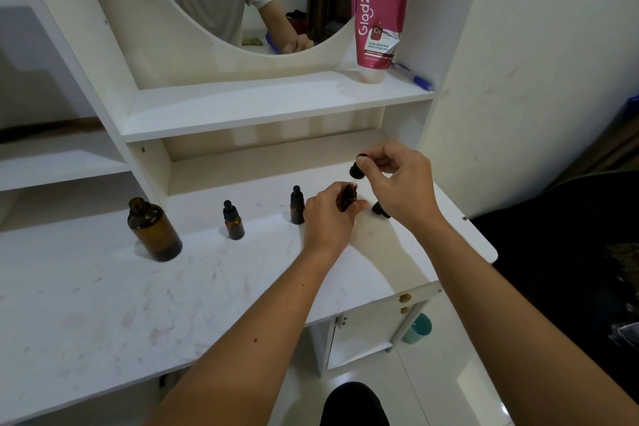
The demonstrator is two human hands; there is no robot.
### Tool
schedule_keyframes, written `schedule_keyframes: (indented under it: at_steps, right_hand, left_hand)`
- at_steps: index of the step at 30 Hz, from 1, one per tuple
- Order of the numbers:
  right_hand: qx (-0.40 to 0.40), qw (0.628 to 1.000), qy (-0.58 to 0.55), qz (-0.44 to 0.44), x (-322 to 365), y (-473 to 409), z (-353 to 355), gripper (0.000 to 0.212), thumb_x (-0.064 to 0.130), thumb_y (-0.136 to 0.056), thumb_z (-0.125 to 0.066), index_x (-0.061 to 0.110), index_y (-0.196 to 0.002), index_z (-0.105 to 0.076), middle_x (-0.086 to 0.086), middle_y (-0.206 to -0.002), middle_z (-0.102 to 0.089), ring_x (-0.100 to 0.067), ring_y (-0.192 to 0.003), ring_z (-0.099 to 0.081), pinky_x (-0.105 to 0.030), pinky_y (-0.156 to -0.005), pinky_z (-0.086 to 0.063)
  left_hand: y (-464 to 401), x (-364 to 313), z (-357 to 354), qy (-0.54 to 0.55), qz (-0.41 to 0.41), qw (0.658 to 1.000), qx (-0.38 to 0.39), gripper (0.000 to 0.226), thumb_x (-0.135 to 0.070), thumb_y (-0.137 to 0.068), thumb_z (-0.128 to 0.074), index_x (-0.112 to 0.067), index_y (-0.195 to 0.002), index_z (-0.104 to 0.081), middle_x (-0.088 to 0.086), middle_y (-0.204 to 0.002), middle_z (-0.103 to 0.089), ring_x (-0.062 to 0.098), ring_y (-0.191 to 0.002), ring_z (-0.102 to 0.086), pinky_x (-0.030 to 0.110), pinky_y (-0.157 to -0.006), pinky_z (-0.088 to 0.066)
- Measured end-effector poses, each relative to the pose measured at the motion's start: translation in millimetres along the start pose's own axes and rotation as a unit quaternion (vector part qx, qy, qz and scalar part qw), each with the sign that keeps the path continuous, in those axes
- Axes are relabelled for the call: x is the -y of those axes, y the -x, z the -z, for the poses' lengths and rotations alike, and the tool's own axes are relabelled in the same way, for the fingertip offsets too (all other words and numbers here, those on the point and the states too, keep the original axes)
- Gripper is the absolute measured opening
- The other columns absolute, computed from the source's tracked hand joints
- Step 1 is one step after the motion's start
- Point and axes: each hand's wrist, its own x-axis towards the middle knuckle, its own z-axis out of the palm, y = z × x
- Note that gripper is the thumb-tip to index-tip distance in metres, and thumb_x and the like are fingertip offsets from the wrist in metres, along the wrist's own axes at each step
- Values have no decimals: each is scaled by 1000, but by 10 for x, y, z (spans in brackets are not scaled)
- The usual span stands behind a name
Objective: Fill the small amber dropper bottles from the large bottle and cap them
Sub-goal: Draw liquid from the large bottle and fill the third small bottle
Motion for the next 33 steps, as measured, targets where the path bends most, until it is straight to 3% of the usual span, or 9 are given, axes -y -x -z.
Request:
schedule_keyframes:
  at_steps: [7,12,15,17,20,23,26,33]
  right_hand:
    - [39,998,31,-29,5,-71,33,6,16,-99,-69,16,-102,-74,20,-80,-71,14,-79,-66,1,-74,-46]
    - [14,999,49,-4,122,-45,101,7,16,-98,-70,17,-104,-73,21,-83,-72,14,-81,-67,-2,-79,-48]
    - [-7,998,56,11,238,-42,157,10,16,-99,-70,17,-108,-74,11,-92,-75,10,-84,-68,-3,-82,-50]
    - [-18,998,52,16,322,-24,201,13,15,-99,-69,15,-111,-74,14,-91,-73,13,-83,-67,0,-81,-47]
    - [-34,999,35,10,453,21,254,15,16,-99,-69,14,-113,-74,21,-91,-72,14,-85,-67,-1,-82,-48]
    - [-43,999,28,5,640,83,239,18,21,-99,-69,15,-116,-74,14,-95,-74,7,-89,-68,-1,-83,-48]
    - [-40,999,2,16,879,165,115,19,22,-99,-70,17,-117,-74,7,-102,-75,2,-92,-69,-3,-84,-50]
    - [9,993,-106,44,1449,393,-485,16,22,-99,-70,16,-114,-75,8,-101,-77,-3,-95,-73,-12,-86,-54]
  left_hand:
    - [35,-20,21,2,1,1000,12,29,-32,-90,-80,-21,-115,-72,-13,-95,-74,10,-93,-69,36,-93,-57]
    - [156,-29,87,21,22,999,44,60,-30,-87,-83,-19,-140,-58,-6,-127,-69,12,-120,-63,36,-109,-50]
    - [298,-23,197,21,27,998,55,64,-23,-92,-78,-18,-149,-50,-4,-144,-60,11,-133,-55,34,-114,-45]
    - [406,7,292,21,24,998,56,63,-21,-93,-77,-18,-150,-49,-5,-148,-57,9,-136,-53,31,-116,-42]
    - [576,27,473,30,19,997,73,60,-22,-92,-78,-21,-147,-53,-6,-146,-58,5,-133,-54,29,-114,-44]
    - [763,18,739,53,30,993,104,58,-27,-91,-79,-24,-144,-56,-10,-143,-61,2,-129,-56,19,-107,-44]
    - [918,74,1041,73,37,989,119,56,-35,-89,-81,-30,-141,-59,-16,-136,-65,-1,-123,-60,21,-105,-47]
    - [1159,316,1918,93,64,993,27,46,-33,-87,-82,-26,-130,-69,-14,-116,-75,0,-105,-70,31,-100,-58]
